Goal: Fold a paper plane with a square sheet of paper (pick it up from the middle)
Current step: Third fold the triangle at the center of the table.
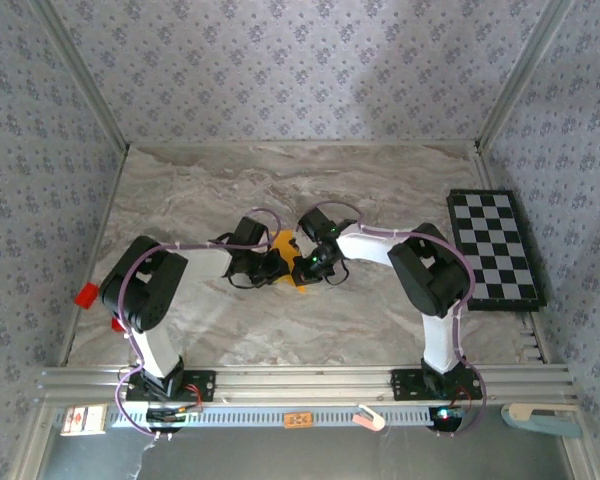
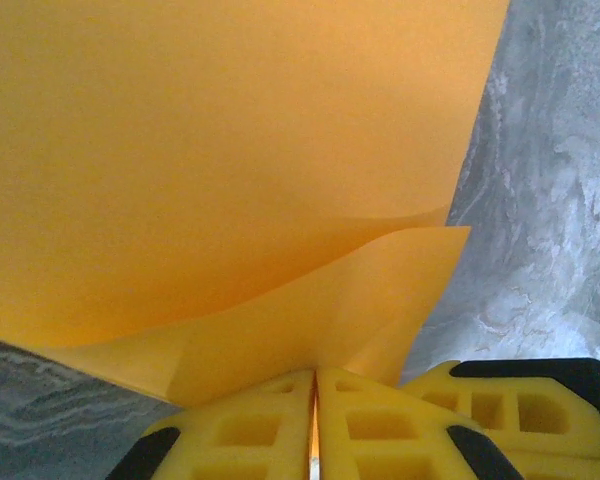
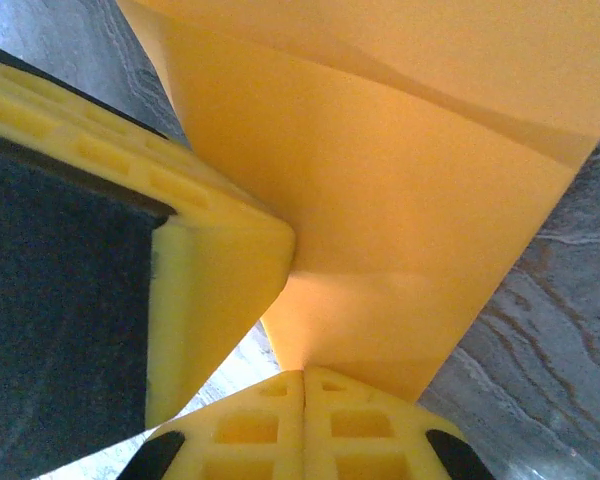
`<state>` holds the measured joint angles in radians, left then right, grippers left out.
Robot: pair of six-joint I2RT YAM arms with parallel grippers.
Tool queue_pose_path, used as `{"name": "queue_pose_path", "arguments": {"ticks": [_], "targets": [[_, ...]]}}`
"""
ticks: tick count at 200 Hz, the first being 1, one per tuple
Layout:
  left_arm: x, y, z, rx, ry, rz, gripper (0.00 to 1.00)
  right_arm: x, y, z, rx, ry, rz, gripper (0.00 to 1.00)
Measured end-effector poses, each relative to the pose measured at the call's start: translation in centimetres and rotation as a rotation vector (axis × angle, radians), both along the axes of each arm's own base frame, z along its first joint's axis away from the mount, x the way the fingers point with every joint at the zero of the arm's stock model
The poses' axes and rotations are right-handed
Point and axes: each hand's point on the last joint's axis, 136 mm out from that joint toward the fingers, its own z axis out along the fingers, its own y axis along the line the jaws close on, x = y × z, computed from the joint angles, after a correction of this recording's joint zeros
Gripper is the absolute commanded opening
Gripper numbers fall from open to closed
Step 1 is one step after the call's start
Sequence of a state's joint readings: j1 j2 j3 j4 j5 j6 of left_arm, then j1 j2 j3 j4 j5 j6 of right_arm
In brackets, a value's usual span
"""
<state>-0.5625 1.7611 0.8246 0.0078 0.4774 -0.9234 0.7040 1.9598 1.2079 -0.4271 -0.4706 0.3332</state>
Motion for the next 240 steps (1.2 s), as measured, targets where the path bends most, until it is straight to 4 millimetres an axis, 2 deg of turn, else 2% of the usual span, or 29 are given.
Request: {"name": "queue_pose_path", "arguments": {"ticks": [51,157,190,218,230,240], "targets": [[0.8,1.2,-0.1,-0.024,-0.025,-0.015,0.11,0.0,0.2,-0.1,0.005,-0.012,0.003,0.05],[5.3,7.0,0.1,0.075,-0.059,0.050,0.11,0.1,0.1,-0.1,-0.002,-0.001,-0.021,0.05],[6.5,8.5,0.4,0.146,-0.074,0.076,0.11,0.2,0.2,0.1,0.000,0.000,-0.029,0.09],[6.9,9.2,2.2,0.163,-0.104,0.099,0.18,0.6,0.1,0.7,-0.016,-0.006,-0.043,0.16],[7.1,9.3,3.8,0.156,-0.137,0.113,0.23,1.2,0.3,1.7,0.000,-0.027,-0.052,0.19],[7.2,9.3,5.5,0.140,-0.171,0.127,0.29,1.8,0.5,3.2,0.031,-0.058,-0.064,0.21]]}}
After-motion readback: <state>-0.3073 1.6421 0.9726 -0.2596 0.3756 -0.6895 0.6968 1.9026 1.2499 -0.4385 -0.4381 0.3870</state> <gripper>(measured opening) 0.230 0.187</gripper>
